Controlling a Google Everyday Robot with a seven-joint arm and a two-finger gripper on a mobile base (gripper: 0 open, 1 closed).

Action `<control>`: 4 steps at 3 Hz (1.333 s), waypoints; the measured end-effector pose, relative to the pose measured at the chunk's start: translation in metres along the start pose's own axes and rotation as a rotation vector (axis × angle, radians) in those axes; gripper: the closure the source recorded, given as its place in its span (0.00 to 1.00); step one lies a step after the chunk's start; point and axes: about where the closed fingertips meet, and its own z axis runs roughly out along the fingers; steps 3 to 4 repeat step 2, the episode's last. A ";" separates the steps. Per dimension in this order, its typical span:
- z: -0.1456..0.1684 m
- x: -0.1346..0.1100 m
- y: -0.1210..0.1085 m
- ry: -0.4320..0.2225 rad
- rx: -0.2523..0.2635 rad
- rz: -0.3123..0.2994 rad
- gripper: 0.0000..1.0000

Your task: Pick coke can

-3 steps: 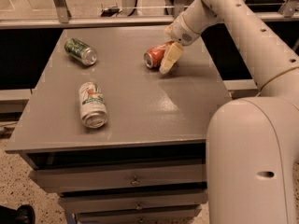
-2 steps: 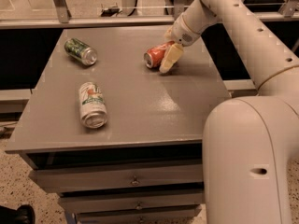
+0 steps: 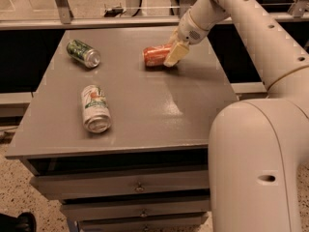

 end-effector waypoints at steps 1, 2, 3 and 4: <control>-0.043 -0.008 0.008 -0.045 0.044 0.010 0.93; -0.048 -0.011 0.009 -0.048 0.051 0.005 1.00; -0.048 -0.011 0.009 -0.048 0.051 0.005 1.00; -0.048 -0.011 0.009 -0.048 0.051 0.005 1.00</control>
Offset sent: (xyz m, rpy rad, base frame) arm -0.0134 -0.0100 0.0269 0.0360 -0.0272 -0.0162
